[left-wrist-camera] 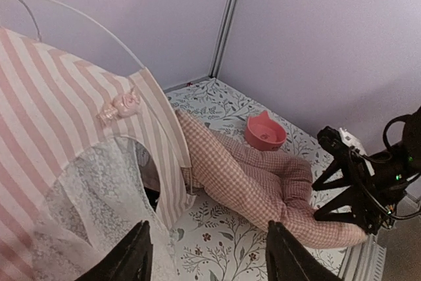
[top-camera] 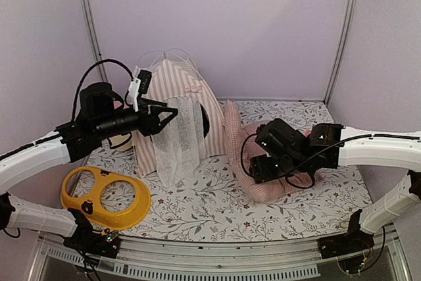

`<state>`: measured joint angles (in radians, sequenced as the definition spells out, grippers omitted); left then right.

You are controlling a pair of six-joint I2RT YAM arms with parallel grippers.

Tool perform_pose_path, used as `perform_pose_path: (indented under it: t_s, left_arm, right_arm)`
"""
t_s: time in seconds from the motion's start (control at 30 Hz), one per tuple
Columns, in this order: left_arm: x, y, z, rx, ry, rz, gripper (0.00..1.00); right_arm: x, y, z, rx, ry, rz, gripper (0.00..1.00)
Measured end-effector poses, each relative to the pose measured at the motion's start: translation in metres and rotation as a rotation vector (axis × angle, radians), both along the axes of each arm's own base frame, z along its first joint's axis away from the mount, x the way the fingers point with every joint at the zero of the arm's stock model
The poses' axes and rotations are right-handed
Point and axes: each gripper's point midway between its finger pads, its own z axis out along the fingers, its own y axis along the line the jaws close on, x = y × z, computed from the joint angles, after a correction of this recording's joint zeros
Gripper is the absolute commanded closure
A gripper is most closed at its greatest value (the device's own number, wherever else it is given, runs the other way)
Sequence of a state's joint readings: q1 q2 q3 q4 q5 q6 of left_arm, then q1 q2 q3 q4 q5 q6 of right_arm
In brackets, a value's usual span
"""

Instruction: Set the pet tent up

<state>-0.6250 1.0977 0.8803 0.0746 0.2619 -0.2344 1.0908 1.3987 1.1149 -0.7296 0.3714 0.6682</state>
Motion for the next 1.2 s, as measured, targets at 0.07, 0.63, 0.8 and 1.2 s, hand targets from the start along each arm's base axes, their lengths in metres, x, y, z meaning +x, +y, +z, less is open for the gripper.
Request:
perform_pose_path:
  t_s: [0.07, 0.63, 0.8, 1.2]
  left_arm:
    - [-0.01, -0.013, -0.017, 0.02, 0.036, -0.037, 0.41]
    - [-0.017, -0.067, -0.198, 0.269, 0.433, -0.049, 0.48]
    - [-0.021, -0.118, -0.201, 0.267, 0.431, -0.12, 0.48]
    - [0.004, -0.172, -0.224, 0.259, 0.442, -0.048, 0.57]
  right_arm:
    - [0.001, -0.004, -0.006, -0.007, 0.017, -0.005, 0.09]
    - [0.159, -0.149, -0.04, 0.089, -0.025, -0.342, 0.16]
    - [0.194, -0.164, -0.062, 0.076, -0.005, -0.362, 0.22]
    - [0.238, -0.135, -0.103, 0.14, 0.047, -0.287, 0.32]
